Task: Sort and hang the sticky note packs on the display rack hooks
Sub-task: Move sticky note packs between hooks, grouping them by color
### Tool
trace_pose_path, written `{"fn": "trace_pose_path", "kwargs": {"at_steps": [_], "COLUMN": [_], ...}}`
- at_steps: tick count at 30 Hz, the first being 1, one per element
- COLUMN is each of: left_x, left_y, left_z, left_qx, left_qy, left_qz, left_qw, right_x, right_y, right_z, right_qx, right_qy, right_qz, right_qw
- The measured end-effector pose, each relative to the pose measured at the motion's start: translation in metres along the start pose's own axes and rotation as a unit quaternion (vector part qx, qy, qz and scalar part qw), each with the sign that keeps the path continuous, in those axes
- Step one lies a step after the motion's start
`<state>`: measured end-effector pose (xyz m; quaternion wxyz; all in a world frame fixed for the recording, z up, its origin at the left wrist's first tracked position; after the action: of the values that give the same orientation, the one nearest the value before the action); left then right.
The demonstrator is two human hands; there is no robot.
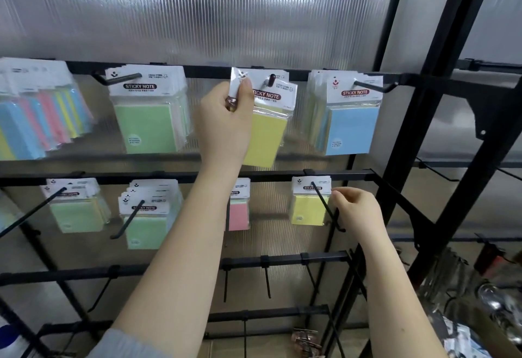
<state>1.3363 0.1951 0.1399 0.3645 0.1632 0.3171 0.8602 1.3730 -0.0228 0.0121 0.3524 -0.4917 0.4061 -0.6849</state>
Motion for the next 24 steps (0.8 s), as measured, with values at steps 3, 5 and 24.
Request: {"fn": "trace_pose_path", "kwargs": {"at_steps": [3, 5, 24], "left_x": [-0.007, -0.010, -0.017], "left_y": [-0.007, -0.014, -0.038], "left_z": [0.009, 0.014, 0.026], "left_qx": [0.021, 0.024, 0.062], "left_qy": [-0.012, -0.022, 0.002], "left_qz": [0.024, 0.042, 0.128], "left_qw": [0.999, 0.999, 0.990], "right_x": [-0.009, -0.017, -0.056], "right_y": [0.015, 0.027, 0.055], "right_z": [0.017, 0.027, 0.037], "right_qx": [-0.035, -0.068, -0.125], "right_qy": [-0.002, -0.007, 0.128], "right_qz": [0.027, 0.050, 0.184], "right_qw": [0.999, 0.996, 0.966]}}
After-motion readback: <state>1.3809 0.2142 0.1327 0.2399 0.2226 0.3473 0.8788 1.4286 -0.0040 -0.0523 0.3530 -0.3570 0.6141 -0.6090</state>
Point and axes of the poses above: each hand's wrist, its own z-axis towards the middle knuckle, its own x-axis out of the back of the hand, y = z × x, the point moved 1 cm from there along z, towards the middle knuckle, and after that the axes turned 6 degrees about z, right-handed, at the moved point
